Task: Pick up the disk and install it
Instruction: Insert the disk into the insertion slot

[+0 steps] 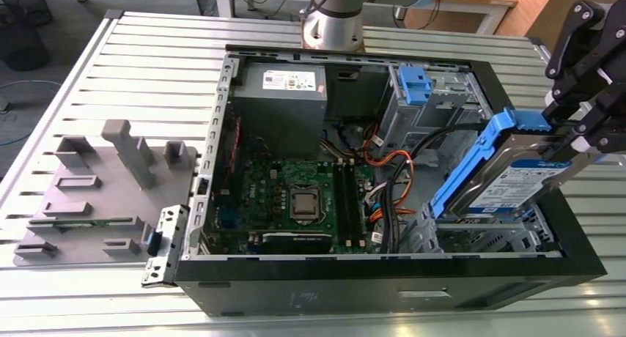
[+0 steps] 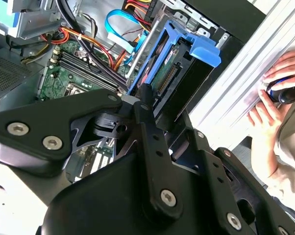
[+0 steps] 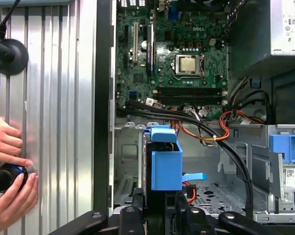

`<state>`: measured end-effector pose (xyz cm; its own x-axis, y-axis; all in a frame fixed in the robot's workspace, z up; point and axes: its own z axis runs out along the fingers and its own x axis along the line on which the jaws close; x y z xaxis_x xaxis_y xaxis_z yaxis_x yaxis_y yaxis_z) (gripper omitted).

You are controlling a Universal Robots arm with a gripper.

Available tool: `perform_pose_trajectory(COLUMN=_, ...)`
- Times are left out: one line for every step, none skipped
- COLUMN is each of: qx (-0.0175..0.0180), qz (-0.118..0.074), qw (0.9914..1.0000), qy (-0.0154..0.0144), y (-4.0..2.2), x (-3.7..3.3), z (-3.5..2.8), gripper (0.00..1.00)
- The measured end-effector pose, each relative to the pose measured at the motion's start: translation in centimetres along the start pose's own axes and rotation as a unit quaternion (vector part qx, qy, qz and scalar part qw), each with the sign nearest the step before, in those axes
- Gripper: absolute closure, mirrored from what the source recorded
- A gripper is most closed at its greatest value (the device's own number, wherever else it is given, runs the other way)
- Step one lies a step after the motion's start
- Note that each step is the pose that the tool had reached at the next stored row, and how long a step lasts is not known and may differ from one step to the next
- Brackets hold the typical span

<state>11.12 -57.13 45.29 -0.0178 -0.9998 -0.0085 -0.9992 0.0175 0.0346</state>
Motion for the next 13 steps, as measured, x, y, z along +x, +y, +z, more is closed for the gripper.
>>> perform_pose_trajectory(qx=0.0, qz=-0.001, qw=1.0, qy=0.0, y=0.0, x=0.0, z=0.02, gripper=0.65)
perform_pose_trajectory(qx=0.0, qz=-0.003, qw=1.0, qy=-0.0001, y=0.0, x=-0.01, z=0.04, gripper=0.65)
perform_pose_trajectory(qx=0.0, qz=-0.004, qw=0.99999, qy=-0.0001, y=0.0, x=-0.01, z=0.06, gripper=0.65)
perform_pose_trajectory(qx=0.0, qz=-0.005, qw=0.99999, qy=0.0, y=-0.01, x=-0.02, z=0.07, gripper=0.65)
perform_pose_trajectory(qx=0.0, qz=-0.005, qw=0.99999, qy=0.0001, y=-0.01, x=-0.05, z=0.08, gripper=0.65)
perform_pose_trajectory(qx=-0.0001, qz=-0.006, qw=0.99998, qy=0.0001, y=-0.01, x=-0.08, z=0.08, gripper=0.65)
perform_pose_trajectory(qx=-0.0001, qz=-0.007, qw=0.99998, qy=0.0002, y=-0.01, x=-0.11, z=0.09, gripper=0.65)
perform_pose_trajectory(qx=-0.0001, qz=-0.008, qw=0.99997, qy=0.0001, y=-0.01, x=-0.13, z=0.11, gripper=0.65)
perform_pose_trajectory(qx=-0.0001, qz=-0.008, qw=0.99996, qy=0.0001, y=-0.03, x=-0.14, z=0.12, gripper=0.65)
perform_pose_trajectory(qx=-0.0001, qz=-0.009, qw=0.99996, qy=0.0002, y=-0.05, x=-0.15, z=0.13, gripper=0.65)
perform_pose_trajectory(qx=-0.0001, qz=-0.009, qw=0.99996, qy=0.0002, y=-0.07, x=-0.15, z=0.14, gripper=0.65)
perform_pose_trajectory(qx=-0.0001, qz=-0.009, qw=0.99996, qy=0.0002, y=-0.1, x=-0.16, z=0.16, gripper=0.65)
perform_pose_trajectory(qx=-0.0001, qz=-0.009, qw=0.99996, qy=0.0003, y=-0.12, x=-0.16, z=0.17, gripper=0.65)
